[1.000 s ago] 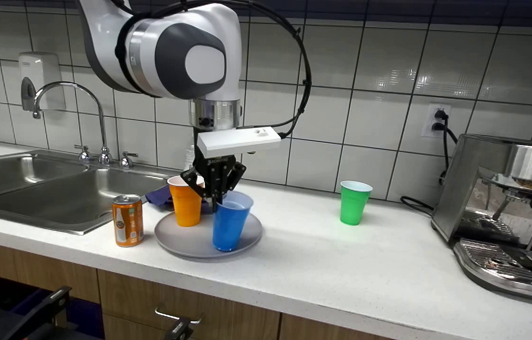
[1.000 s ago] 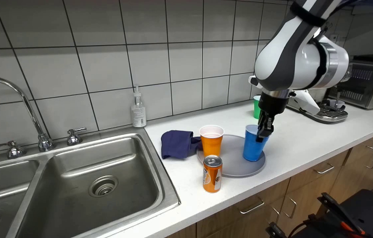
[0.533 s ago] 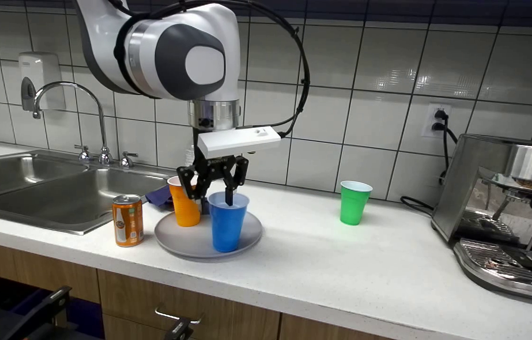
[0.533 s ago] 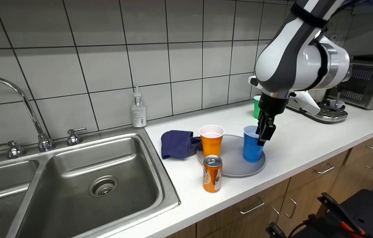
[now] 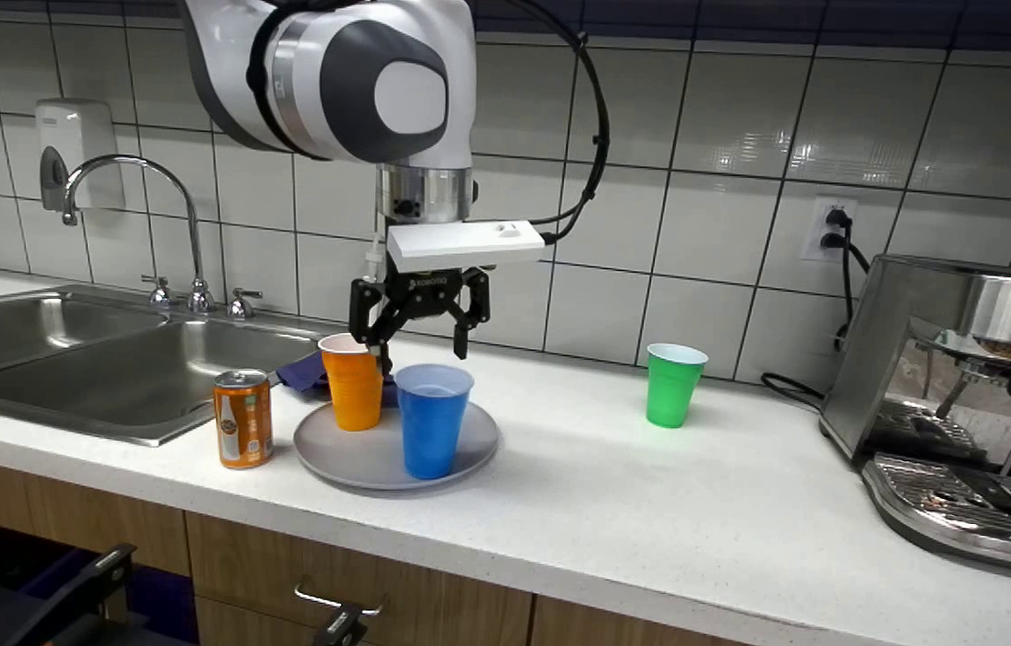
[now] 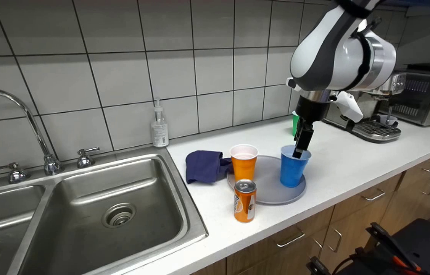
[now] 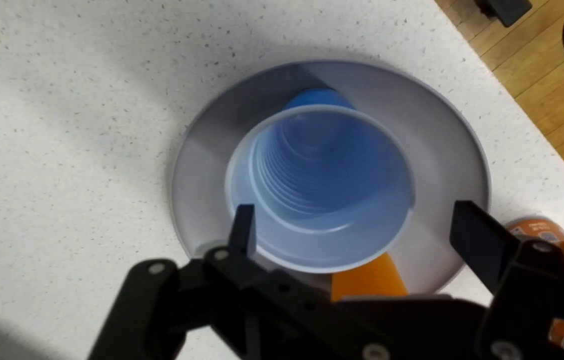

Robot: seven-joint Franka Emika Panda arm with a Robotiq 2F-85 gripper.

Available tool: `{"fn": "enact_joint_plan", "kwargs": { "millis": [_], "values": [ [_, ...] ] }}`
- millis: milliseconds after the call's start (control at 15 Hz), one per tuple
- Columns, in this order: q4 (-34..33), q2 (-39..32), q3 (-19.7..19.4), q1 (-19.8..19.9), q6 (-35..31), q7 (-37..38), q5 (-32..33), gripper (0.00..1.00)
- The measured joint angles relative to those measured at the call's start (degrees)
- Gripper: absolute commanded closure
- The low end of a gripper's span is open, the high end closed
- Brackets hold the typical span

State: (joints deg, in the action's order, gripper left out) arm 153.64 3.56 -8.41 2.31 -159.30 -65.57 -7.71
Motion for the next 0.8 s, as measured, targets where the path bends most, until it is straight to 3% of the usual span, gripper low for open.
{"fn": "enact_joint_plan", "kwargs": {
  "millis": [800],
  "values": [
    [-11.66, -3.77, -1.76, 3.18, 3.07, 11.3, -0.16, 0.0]
  ]
}}
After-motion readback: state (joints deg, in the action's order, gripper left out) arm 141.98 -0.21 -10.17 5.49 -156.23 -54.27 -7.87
